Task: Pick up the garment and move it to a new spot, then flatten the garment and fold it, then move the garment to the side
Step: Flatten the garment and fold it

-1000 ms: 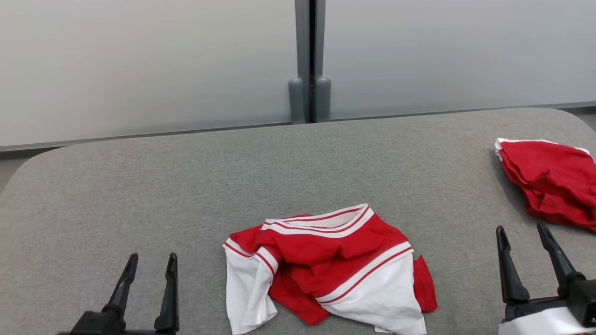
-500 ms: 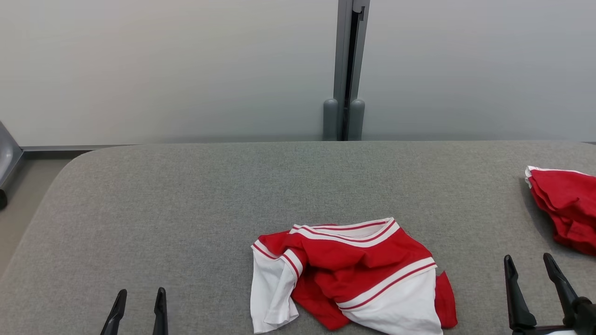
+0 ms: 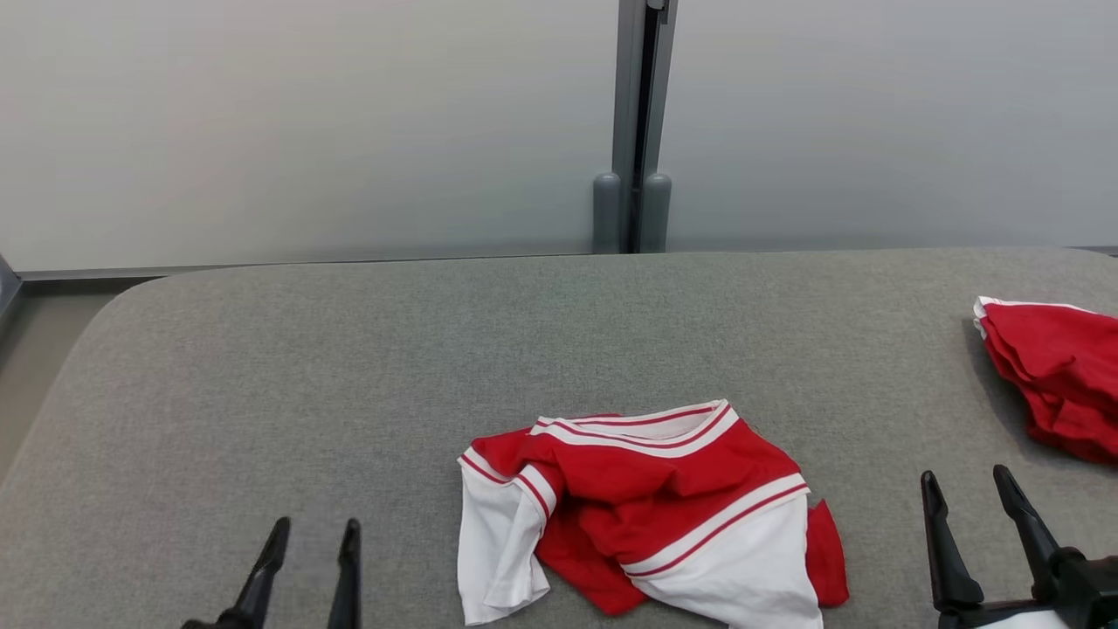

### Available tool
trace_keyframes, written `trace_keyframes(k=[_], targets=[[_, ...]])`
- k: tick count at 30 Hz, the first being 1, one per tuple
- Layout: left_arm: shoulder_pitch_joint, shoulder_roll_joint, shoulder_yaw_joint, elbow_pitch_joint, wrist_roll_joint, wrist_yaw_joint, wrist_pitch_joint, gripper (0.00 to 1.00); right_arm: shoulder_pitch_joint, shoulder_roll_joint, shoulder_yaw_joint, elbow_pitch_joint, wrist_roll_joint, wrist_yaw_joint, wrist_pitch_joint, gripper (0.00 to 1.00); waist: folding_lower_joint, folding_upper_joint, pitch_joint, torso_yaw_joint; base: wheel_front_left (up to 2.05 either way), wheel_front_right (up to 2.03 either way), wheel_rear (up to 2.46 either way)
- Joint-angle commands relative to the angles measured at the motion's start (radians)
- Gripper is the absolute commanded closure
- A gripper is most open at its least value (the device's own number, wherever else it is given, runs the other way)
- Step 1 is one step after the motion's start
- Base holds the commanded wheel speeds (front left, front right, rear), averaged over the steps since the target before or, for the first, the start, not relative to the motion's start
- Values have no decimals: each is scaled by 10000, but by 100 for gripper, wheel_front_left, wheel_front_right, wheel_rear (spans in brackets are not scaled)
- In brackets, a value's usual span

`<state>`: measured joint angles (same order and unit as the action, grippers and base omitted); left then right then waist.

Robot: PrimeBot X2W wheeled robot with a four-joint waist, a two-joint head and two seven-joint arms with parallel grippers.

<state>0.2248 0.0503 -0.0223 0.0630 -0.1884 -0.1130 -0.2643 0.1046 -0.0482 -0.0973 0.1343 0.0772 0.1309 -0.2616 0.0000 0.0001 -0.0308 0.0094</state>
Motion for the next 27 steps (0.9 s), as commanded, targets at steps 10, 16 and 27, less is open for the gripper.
trace_keyframes(k=[10,16,27], targets=[[-2988,33,-1673,3368,-825,-136,705,0,-435,-45,421,40,-40,-3,-52,0,0,-1,694,-1062,0,0,0],[-3969,110,-1561,4788,-998,46,1420,0,-582,-47,461,121,34,-3,-52,0,0,-1,966,-1636,0,0,0],[-4642,219,-1805,6099,-1901,-128,2064,100,-694,-48,324,112,173,-3,-52,0,0,-1,1198,-1971,0,0,0]])
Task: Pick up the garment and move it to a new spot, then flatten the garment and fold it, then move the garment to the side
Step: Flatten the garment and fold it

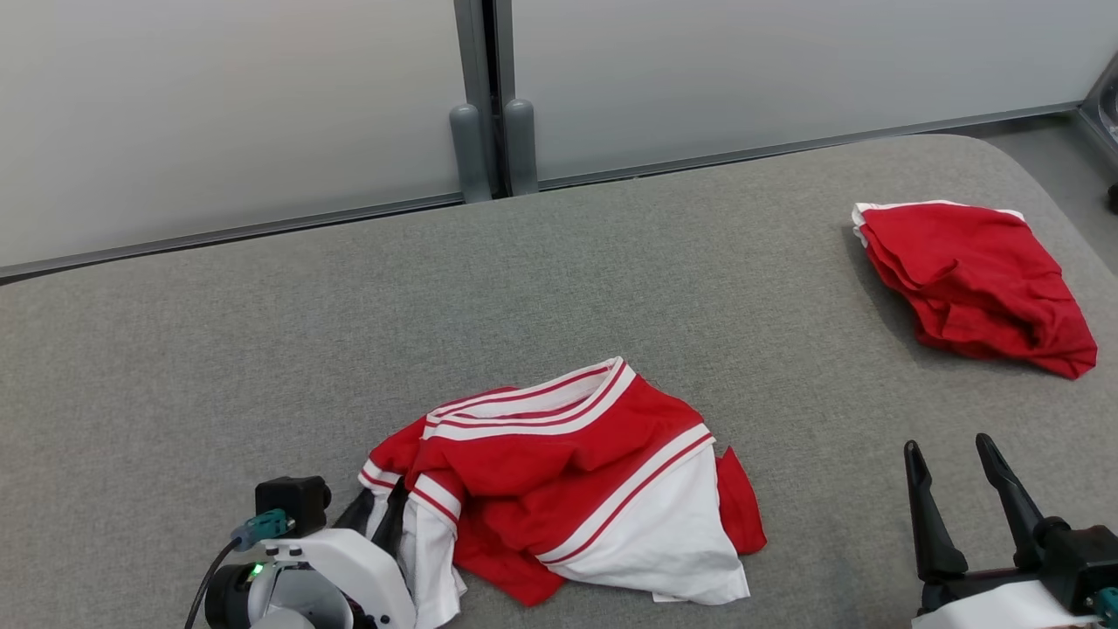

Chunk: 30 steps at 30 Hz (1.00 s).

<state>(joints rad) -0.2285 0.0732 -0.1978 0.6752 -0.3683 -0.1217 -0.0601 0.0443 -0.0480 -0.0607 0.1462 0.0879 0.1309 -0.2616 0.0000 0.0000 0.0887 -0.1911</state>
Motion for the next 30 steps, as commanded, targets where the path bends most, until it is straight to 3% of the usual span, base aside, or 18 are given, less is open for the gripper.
trace_keyframes(k=[1,6,12,21,30], targets=[[-119,-22,-135,-76,-338,-72,52,100,-71,-49,-49,17,83,-3,-52,0,0,0,0,85,0,0,0],[-187,42,-633,-969,-1414,-108,105,100,11,-50,-134,55,63,-3,-52,0,0,0,-73,438,0,0,0],[-702,642,-66,-2684,-1899,122,-17,100,103,-50,-112,96,63,-3,-52,0,0,0,-285,986,0,0,0],[-2288,1507,398,-4874,-1632,961,1242,100,285,-52,-62,207,84,-3,-52,0,0,0,-778,1436,0,0,0],[-3322,1972,460,-5856,-1220,1516,2048,100,278,-49,21,197,100,-3,-52,0,0,0,-908,1388,0,0,0]])
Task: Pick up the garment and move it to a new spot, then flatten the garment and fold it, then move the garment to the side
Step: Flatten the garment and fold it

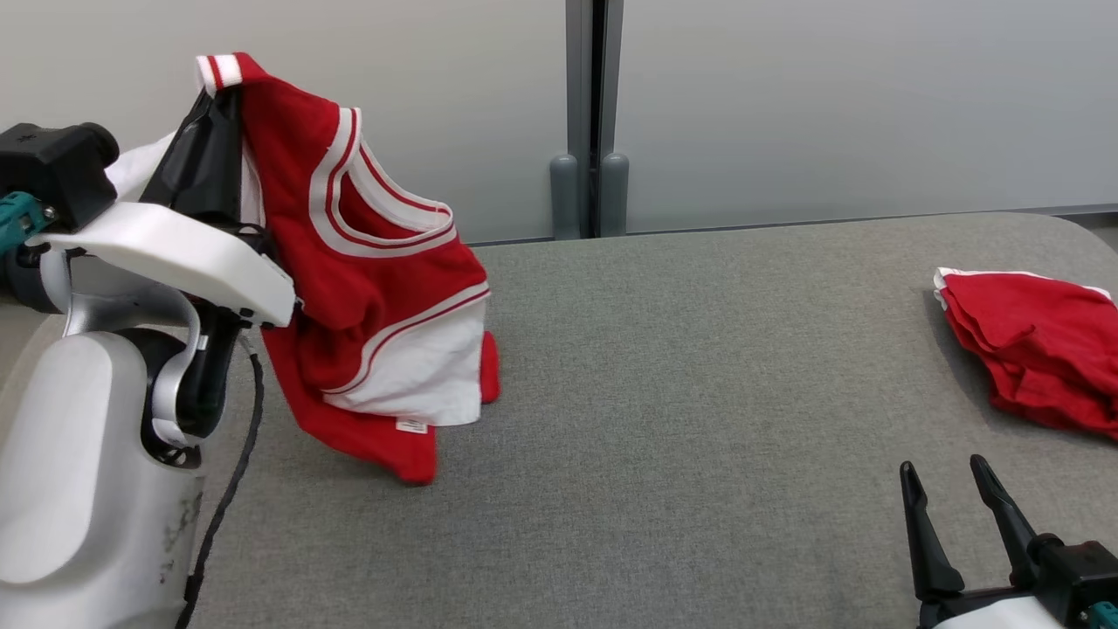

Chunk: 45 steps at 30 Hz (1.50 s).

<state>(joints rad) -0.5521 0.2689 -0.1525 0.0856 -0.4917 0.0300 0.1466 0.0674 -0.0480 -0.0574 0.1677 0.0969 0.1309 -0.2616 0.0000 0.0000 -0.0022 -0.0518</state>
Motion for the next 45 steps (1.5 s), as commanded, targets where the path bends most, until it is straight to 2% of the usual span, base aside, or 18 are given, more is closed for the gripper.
trace_keyframes(k=[1,4,8,13,15,18,22,25,27,28,29,30,31,33,36,40,43,45], targets=[[-77,-29,-70,-126,52,72,42,100,49,-52,-25,-19,36,-3,-52,0,0,0,2,-29,0,0,0],[193,-259,-365,-755,140,226,210,100,87,-50,-54,-21,79,-3,-52,0,0,0,27,-110,0,0,0],[1209,-1185,-1239,-1729,162,635,337,100,-63,-50,-7,-5,98,-3,-52,0,0,0,189,-420,0,0,0],[2084,-1987,-2919,-1326,-135,518,74,100,-268,-50,129,-19,137,-3,-52,0,0,0,642,-834,0,0,0],[2116,-2094,-3535,-791,-286,571,-302,100,-391,-49,235,19,166,-3,-52,0,0,0,809,-1067,0,0,0],[1740,-2183,-4281,-211,-937,944,-1359,100,-578,-46,492,122,174,-3,-52,0,0,0,1028,-1521,0,0,0],[1093,-2159,-5274,211,-2138,1765,-3189,100,-640,-49,571,221,134,-3,-52,0,0,0,1169,-1933,0,0,0],[571,-2164,-5878,474,-2849,2197,-3885,100,-605,-49,610,270,98,-3,-52,0,0,0,1200,-2124,0,0,0],[364,-2163,-6154,459,-3447,2153,-4056,100,-564,-50,610,280,94,-3,-52,0,0,0,1198,-2183,0,0,0],[334,-2176,-6359,459,-3773,2036,-4092,90,-539,-49,597,288,95,-3,-52,0,0,0,1191,-2188,0,0,0],[420,-2163,-6606,504,-4186,1882,-4097,53,-510,-50,588,309,94,-3,-52,0,0,0,1175,-2182,0,0,0],[549,-2163,-6908,496,-4790,1555,-4106,0,-487,-47,608,345,82,-3,-52,0,0,0,1158,-2179,0,0,0],[642,-2171,-7312,512,-5430,1162,-4103,0,-487,-49,649,386,74,-3,-52,0,0,0,1142,-2176,0,0,0],[431,-2148,-8000,728,-6071,669,-4104,0,-529,-52,651,414,112,-3,-52,0,0,0,1140,-2102,0,0,0],[202,-2153,-8658,1005,-6756,333,-4103,0,-518,-46,634,402,137,-3,-52,0,0,0,1077,-1877,0,0,0],[-27,-2158,-8897,1435,-6776,353,-4105,0,-393,-49,556,389,80,-3,-52,0,0,0,958,-1538,0,0,0],[80,-1998,-8652,1575,-6564,406,-4108,0,-348,-52,506,356,51,-3,-52,0,0,0,878,-1371,0,0,0],[430,-1671,-8193,1563,-6220,517,-4110,0,-264,-50,479,341,-5,-3,-52,0,0,0,771,-1240,0,0,0]])
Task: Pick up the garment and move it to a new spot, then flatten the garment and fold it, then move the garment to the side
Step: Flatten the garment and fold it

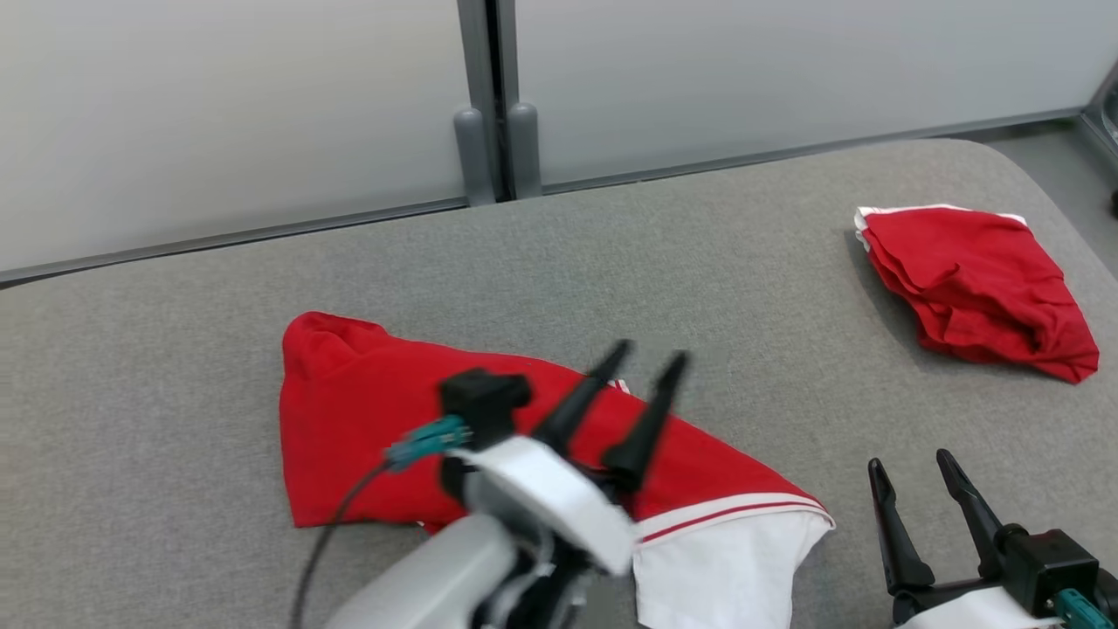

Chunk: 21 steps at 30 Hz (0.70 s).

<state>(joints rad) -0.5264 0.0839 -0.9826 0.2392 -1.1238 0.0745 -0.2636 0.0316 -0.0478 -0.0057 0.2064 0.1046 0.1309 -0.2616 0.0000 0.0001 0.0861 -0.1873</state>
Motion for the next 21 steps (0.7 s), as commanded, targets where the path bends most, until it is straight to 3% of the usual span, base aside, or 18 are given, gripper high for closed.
trace_keyframes(k=[1,8,12,21], targets=[[402,374,401,-28,320,123,-2,0,138,-52,-35,-43,-99,-3,-52,0,0,-1,-184,163,0,0,0],[2803,2063,2594,-162,2303,969,-2,0,342,-49,57,-74,-305,-3,-52,0,0,-1,-619,257,0,0,0],[3699,2689,3096,680,2382,944,-6,0,412,-56,109,-91,-375,-3,-52,0,0,-1,-643,287,0,0,0],[3768,2482,3087,3038,1973,670,358,0,374,-52,302,-67,-608,-3,-52,0,0,-1,-436,127,0,0,0]])
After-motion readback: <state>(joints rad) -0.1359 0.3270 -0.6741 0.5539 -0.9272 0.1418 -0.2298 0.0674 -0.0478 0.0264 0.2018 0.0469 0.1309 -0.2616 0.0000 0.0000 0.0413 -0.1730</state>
